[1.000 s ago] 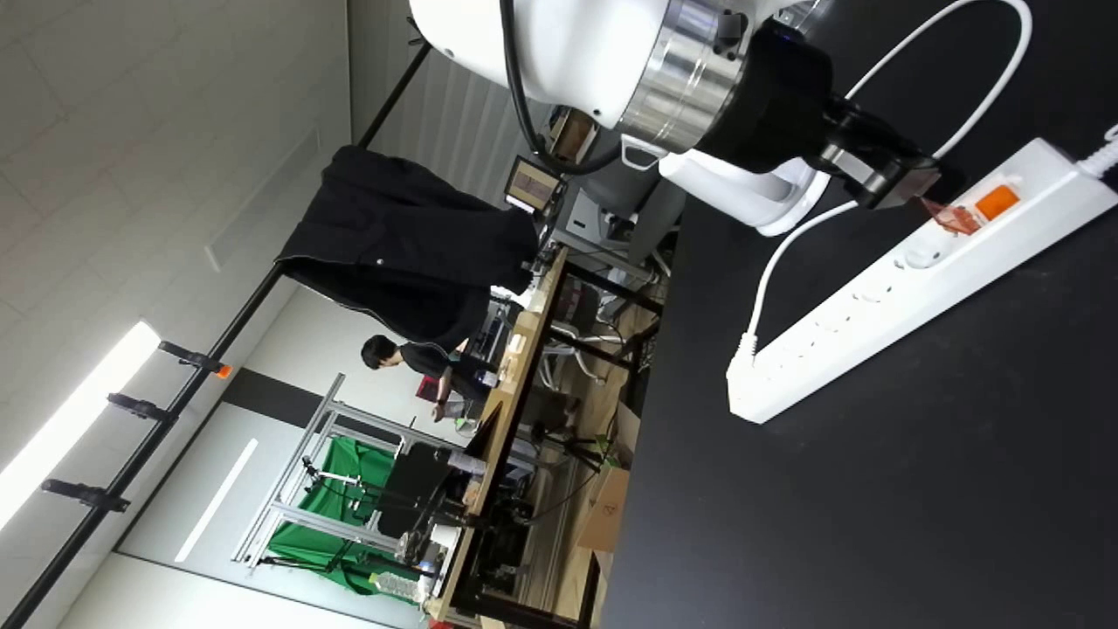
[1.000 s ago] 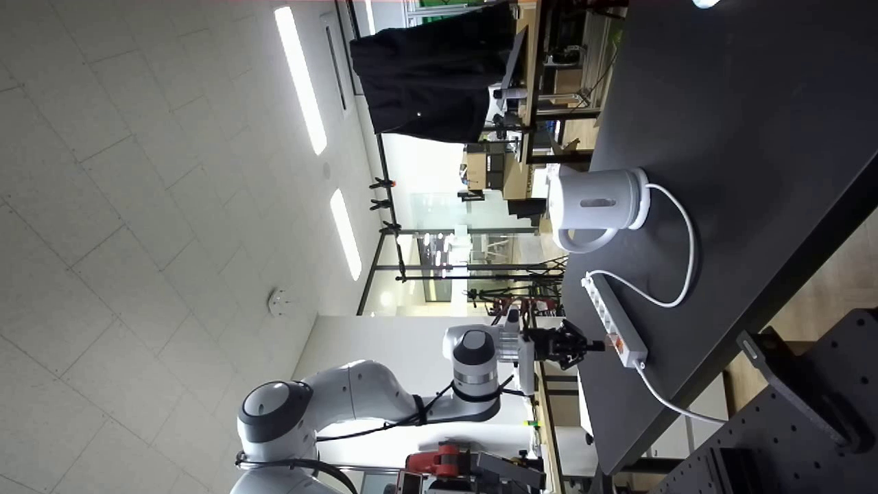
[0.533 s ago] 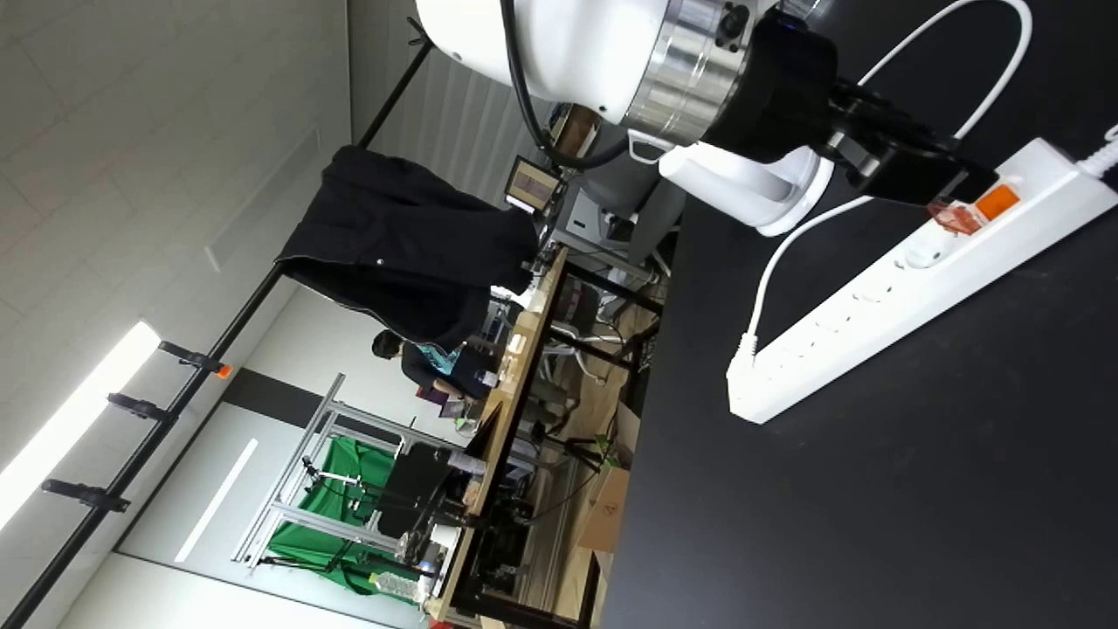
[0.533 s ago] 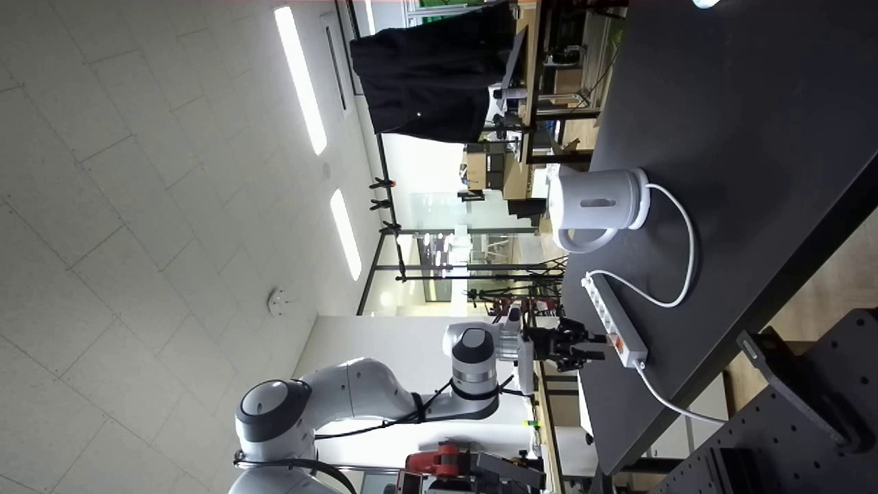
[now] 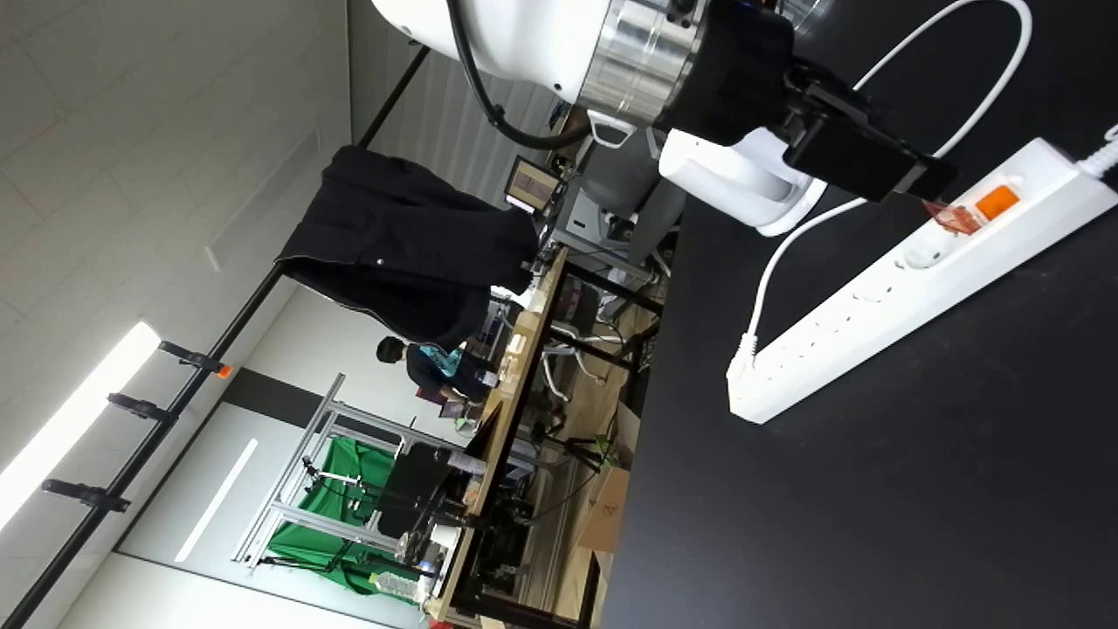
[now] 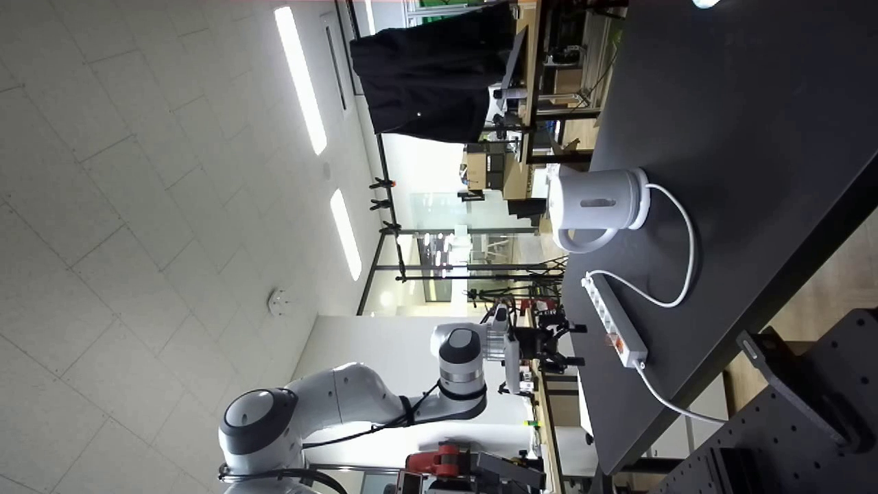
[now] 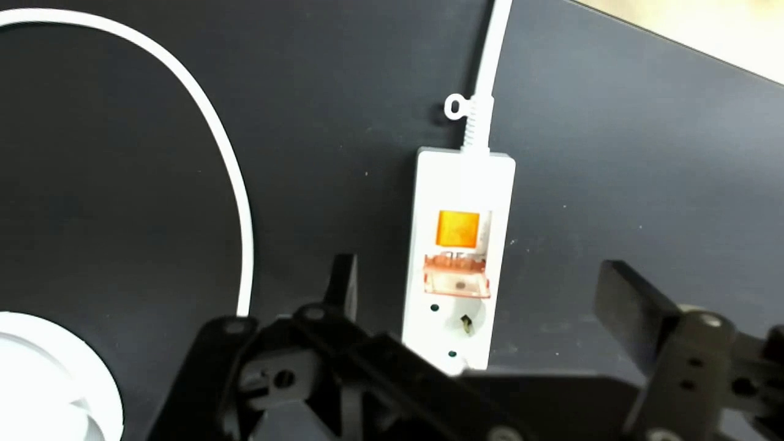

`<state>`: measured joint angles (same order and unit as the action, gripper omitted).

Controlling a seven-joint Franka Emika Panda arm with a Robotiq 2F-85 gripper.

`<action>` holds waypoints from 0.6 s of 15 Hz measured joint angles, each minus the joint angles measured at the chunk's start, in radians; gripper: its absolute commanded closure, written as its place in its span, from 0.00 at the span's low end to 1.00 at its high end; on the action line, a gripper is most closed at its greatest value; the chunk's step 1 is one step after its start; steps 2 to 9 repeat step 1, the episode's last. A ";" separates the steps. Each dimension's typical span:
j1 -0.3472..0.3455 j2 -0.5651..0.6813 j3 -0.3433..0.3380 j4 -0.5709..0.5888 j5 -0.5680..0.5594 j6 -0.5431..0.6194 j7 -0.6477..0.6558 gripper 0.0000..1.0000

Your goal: Turn off the main adapter switch

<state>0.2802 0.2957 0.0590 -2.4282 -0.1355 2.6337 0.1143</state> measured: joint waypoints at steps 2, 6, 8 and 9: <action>0.000 -0.006 0.000 -0.003 0.000 -0.001 0.000 0.00; 0.000 -0.006 0.000 -0.003 0.000 -0.001 0.000 0.00; 0.000 -0.006 0.000 -0.003 0.000 -0.001 0.000 0.00; 0.000 -0.006 0.000 -0.003 0.000 -0.001 0.000 0.00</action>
